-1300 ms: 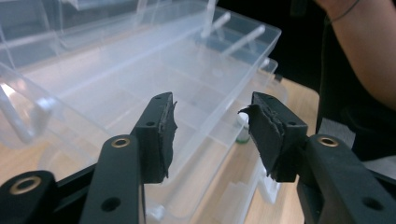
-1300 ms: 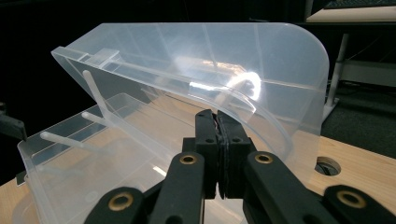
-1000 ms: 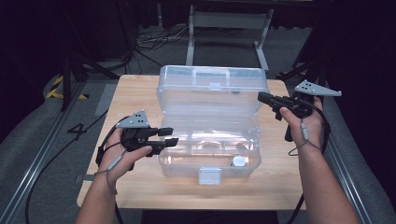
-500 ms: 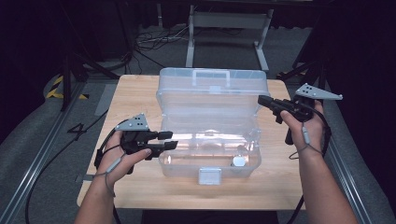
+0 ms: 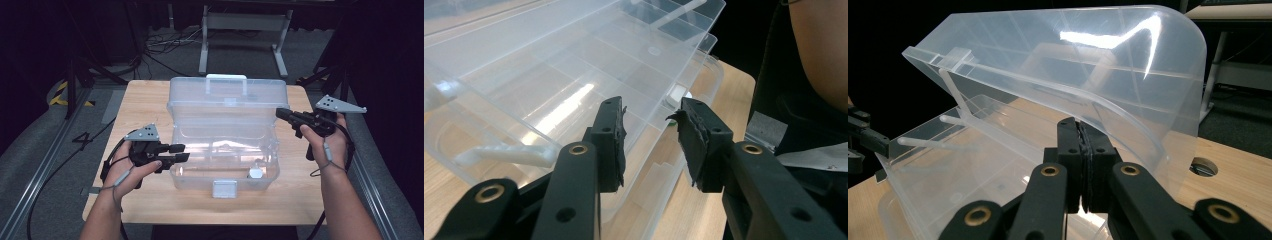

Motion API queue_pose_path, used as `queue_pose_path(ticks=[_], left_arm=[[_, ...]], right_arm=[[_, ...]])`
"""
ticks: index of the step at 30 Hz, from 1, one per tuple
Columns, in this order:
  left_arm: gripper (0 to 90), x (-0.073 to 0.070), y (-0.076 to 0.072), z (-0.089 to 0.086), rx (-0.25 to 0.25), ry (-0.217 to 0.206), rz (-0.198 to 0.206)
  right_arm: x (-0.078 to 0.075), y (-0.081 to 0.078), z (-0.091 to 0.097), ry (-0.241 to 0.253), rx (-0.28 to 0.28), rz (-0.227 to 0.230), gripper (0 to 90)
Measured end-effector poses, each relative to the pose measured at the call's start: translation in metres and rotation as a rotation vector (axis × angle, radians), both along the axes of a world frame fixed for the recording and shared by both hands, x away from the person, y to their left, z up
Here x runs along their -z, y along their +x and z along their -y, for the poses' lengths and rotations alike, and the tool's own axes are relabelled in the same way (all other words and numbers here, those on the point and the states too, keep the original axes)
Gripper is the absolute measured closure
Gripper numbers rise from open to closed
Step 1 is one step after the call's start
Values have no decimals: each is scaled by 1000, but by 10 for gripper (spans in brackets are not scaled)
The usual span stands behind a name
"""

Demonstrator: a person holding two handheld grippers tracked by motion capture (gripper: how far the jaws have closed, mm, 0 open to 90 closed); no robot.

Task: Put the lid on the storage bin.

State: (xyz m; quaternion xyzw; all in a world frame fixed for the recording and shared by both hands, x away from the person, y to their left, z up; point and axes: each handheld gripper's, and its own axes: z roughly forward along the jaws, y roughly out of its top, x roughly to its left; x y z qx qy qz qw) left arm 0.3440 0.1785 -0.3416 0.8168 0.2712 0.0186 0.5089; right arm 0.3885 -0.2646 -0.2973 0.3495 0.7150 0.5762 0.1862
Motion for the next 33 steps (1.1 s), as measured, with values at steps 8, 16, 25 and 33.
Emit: queue_pose_path(ticks=[8, 16, 25, 33], left_arm=[[588, -5, 1, -3, -7, -14, 14], [596, -12, 4, -11, -75, -58, 57], [747, -17, 9, -15, -146, -75, 79], [828, -17, 10, -14, -156, -60, 85]], right_arm=[[4, -7, 0, 0, -3, 3, 877], [6, -11, 1, -3, -2, 3, 876], [11, -21, 2, -8, -7, 5, 880], [16, -28, 3, -15, -24, -9, 889]])
